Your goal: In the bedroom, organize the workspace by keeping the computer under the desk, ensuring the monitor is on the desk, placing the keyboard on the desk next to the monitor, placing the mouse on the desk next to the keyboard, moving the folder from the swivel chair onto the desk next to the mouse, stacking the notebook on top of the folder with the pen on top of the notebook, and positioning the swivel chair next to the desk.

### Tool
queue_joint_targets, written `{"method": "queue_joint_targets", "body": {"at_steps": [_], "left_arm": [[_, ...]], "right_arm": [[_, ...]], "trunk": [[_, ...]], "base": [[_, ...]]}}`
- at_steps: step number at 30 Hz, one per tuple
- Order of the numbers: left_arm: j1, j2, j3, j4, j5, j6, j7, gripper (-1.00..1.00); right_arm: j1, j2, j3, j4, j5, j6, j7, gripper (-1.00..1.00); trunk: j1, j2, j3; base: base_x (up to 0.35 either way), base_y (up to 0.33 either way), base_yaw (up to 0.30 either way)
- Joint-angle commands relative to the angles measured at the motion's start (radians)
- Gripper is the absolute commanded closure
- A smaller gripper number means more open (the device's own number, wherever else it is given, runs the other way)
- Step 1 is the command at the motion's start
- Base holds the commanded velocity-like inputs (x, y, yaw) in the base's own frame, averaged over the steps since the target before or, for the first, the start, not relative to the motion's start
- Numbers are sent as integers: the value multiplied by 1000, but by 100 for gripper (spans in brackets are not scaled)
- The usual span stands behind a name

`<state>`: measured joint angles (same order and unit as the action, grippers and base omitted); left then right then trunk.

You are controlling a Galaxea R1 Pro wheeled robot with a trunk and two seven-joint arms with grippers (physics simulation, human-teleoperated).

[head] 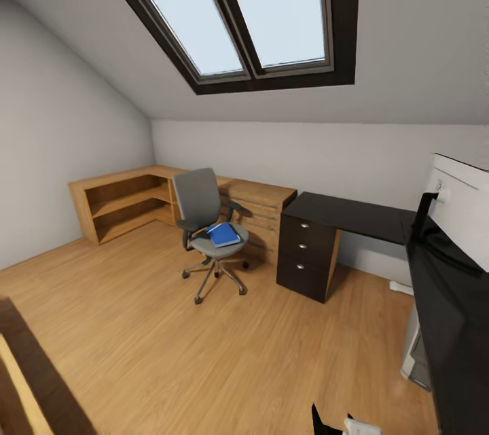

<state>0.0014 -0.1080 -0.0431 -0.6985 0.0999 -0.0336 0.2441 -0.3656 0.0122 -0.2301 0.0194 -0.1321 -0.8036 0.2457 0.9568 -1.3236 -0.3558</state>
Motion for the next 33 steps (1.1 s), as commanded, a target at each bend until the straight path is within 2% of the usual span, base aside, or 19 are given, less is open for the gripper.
{"method": "queue_joint_targets", "body": {"at_steps": [1,8,18,27,33], "left_arm": [[0,1,-4,-1,11,-3,6,-100],[0,0,-3,12,12,-10,6,-100],[0,0,-3,46,12,-85,6,-100],[0,1,-3,47,12,-89,7,-100],[0,1,-3,47,13,-89,7,-100]], "right_arm": [[-1,0,-3,2,-11,-3,10,-100],[-1,0,-3,2,-11,-3,10,-100],[-1,0,-3,2,-11,-2,10,-100],[-1,8,-3,3,-11,1,11,-100],[-1,4,-3,1,-12,1,9,-100]], "trunk": [[-5,7,2],[-31,56,24],[-70,126,56],[-104,189,84],[-127,231,103]], "base": [[-341,0,0],[-341,0,0],[-341,0,0],[-341,0,0],[-341,0,0]]}}
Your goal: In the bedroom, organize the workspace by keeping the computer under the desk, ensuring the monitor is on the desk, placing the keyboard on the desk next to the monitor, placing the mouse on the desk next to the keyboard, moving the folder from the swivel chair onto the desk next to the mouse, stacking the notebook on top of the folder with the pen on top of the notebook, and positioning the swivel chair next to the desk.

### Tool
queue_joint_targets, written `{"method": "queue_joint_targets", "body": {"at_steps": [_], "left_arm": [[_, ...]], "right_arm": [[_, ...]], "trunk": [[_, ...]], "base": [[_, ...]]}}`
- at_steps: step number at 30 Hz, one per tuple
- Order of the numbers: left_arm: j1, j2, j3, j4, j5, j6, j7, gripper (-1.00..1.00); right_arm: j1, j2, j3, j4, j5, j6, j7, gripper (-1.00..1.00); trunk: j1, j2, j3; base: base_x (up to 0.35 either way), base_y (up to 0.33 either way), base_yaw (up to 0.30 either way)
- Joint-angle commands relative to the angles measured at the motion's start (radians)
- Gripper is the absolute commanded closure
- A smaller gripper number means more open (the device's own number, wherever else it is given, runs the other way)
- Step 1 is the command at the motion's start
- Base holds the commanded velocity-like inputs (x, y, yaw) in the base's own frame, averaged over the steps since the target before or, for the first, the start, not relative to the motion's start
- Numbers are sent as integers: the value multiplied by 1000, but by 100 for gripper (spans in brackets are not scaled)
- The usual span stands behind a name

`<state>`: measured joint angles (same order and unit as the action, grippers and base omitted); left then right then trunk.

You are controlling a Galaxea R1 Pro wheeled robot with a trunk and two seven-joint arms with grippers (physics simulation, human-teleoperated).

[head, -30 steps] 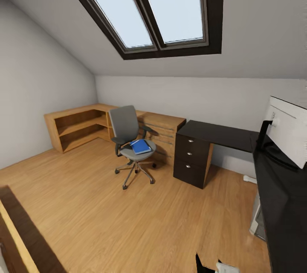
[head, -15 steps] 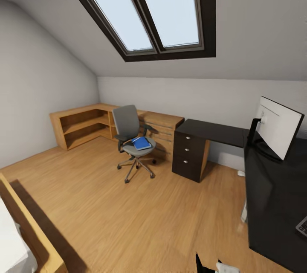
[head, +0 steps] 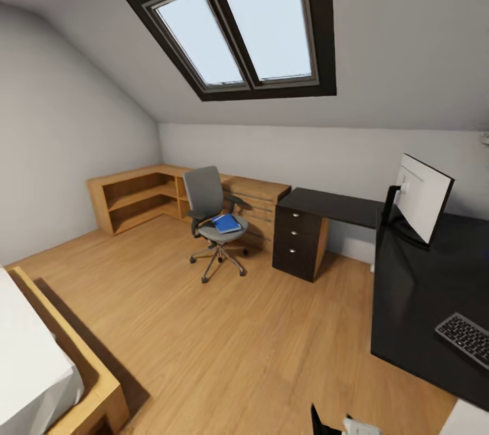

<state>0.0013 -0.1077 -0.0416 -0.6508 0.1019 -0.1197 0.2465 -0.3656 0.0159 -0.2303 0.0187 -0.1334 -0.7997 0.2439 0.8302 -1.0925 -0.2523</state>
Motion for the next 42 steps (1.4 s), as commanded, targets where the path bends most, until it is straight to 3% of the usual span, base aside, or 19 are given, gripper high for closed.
{"method": "queue_joint_targets", "body": {"at_steps": [1,4,5,10,23,24,25,27,33,42], "left_arm": [[0,0,-4,-1,10,-3,5,-100],[0,0,-4,-1,11,-3,5,-100],[0,0,-4,-1,11,-3,5,-100],[0,0,-4,-1,11,-3,5,-100],[0,0,-4,0,9,0,-1,-100],[0,0,-4,0,9,0,-1,-100],[0,0,-4,0,9,0,-2,-100],[0,0,-5,0,9,0,-2,-100],[0,0,-4,0,9,-1,-3,-100],[0,0,-4,0,9,-2,-3,-100]], "right_arm": [[-1,0,-3,2,-11,-3,9,-100],[-1,-1,-3,2,-11,-3,-13,-100],[0,-3,-3,2,-10,-3,-66,-100],[5,-5,-3,2,-9,-3,-123,-100],[7,-34,-3,3,-9,9,-139,-100],[7,-36,-2,3,-9,16,-139,-100],[7,-46,1,1,-1,106,-140,-100],[7,-52,10,0,17,150,-141,-100],[7,-59,19,0,51,181,-145,-100],[7,-69,21,0,56,187,-146,-100]], "trunk": [[-5,7,2],[-16,28,12],[-20,35,15],[-39,70,31],[-89,161,82],[-93,168,86],[-97,175,89],[-104,189,94],[-127,231,107],[-162,294,125]], "base": [[-329,0,0],[-234,0,0],[-58,0,0],[-25,0,-26],[-3,0,-185],[0,0,-235],[0,0,-251],[0,0,-239],[0,0,-205],[0,0,-188]]}}
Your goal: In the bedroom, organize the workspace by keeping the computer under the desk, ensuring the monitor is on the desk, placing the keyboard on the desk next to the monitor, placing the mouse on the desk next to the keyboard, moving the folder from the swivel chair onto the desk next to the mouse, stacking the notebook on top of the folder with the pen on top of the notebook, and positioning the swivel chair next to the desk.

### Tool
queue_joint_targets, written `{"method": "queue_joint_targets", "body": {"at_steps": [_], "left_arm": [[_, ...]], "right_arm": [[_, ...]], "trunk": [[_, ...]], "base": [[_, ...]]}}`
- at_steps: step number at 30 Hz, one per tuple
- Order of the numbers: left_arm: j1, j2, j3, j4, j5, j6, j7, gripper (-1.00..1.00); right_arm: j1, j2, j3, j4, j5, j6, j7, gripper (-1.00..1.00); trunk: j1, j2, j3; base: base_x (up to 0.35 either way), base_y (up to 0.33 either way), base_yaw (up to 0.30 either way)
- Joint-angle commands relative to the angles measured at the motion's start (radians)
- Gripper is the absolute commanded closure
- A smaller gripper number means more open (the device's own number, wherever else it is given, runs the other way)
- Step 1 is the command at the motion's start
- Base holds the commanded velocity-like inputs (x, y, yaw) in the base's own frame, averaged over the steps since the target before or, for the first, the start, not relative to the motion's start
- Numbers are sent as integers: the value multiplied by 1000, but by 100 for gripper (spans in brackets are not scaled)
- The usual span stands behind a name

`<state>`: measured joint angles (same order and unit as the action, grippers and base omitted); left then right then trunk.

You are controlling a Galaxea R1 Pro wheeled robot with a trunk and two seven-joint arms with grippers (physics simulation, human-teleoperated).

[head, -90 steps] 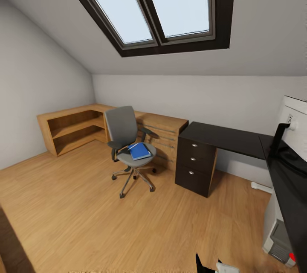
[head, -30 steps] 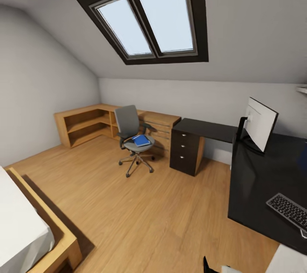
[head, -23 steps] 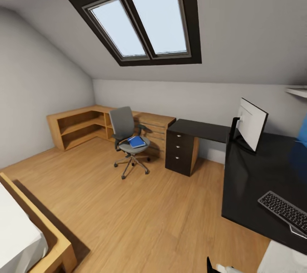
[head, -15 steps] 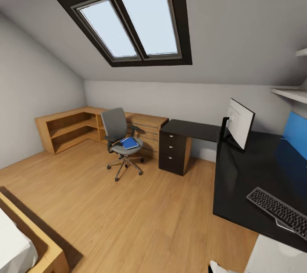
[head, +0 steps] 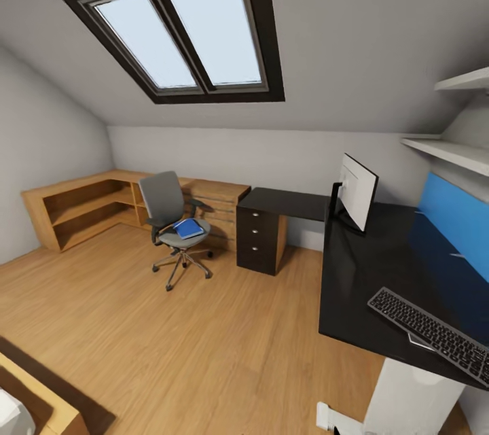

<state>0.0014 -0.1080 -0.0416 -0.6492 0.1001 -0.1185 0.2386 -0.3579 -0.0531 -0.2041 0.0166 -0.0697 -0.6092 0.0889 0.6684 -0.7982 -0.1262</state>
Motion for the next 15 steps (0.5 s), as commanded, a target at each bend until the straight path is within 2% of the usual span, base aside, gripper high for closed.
{"method": "queue_joint_targets", "body": {"at_steps": [1,4,15], "left_arm": [[0,1,-4,-1,10,-3,5,-100],[0,1,-4,-1,10,-3,5,-100],[0,1,-4,-2,10,-4,6,-100]], "right_arm": [[-1,-1,-5,2,-7,-3,9,-100],[-1,-5,-5,2,-7,-3,9,-100],[-1,-11,-3,2,-6,-3,10,-100]], "trunk": [[-4,6,1],[-15,27,7],[-15,27,5]], "base": [[0,0,-191],[0,0,-212],[0,0,-274]]}}
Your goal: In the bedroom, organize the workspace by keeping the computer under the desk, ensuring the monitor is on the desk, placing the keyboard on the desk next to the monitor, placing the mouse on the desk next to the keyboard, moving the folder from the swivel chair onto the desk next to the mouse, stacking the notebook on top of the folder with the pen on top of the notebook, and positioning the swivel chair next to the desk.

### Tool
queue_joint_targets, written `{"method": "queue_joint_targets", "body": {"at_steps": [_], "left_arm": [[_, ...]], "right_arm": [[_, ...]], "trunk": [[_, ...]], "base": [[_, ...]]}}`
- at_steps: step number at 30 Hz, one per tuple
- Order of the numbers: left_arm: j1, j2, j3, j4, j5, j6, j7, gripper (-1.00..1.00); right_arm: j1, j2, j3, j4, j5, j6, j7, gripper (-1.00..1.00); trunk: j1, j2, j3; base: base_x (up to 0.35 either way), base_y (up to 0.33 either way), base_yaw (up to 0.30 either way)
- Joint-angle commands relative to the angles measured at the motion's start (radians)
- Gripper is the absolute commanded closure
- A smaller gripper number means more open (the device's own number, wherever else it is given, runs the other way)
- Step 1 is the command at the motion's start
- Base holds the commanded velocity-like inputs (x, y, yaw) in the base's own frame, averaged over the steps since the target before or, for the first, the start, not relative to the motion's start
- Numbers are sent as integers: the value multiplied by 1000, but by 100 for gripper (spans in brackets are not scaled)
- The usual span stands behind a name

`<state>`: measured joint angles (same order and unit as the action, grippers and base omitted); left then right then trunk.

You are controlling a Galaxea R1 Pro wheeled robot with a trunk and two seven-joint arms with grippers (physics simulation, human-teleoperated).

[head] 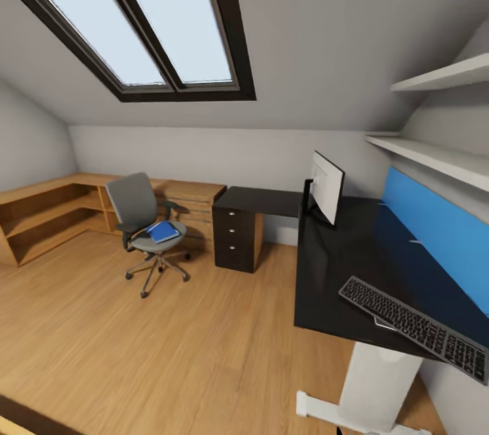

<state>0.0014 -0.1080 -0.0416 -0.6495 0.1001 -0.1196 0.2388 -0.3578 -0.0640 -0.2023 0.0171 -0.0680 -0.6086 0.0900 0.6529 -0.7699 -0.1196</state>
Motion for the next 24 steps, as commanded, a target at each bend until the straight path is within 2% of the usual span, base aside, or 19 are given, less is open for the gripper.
{"method": "queue_joint_targets", "body": {"at_steps": [1,24], "left_arm": [[0,1,-5,-1,10,-3,6,-100],[0,2,-6,-1,10,-5,7,-100]], "right_arm": [[-1,0,-5,2,-7,-3,10,-100],[-1,0,-5,2,-7,-3,10,-100]], "trunk": [[0,-1,-1],[0,-1,-1]], "base": [[0,0,-293],[0,0,-295]]}}
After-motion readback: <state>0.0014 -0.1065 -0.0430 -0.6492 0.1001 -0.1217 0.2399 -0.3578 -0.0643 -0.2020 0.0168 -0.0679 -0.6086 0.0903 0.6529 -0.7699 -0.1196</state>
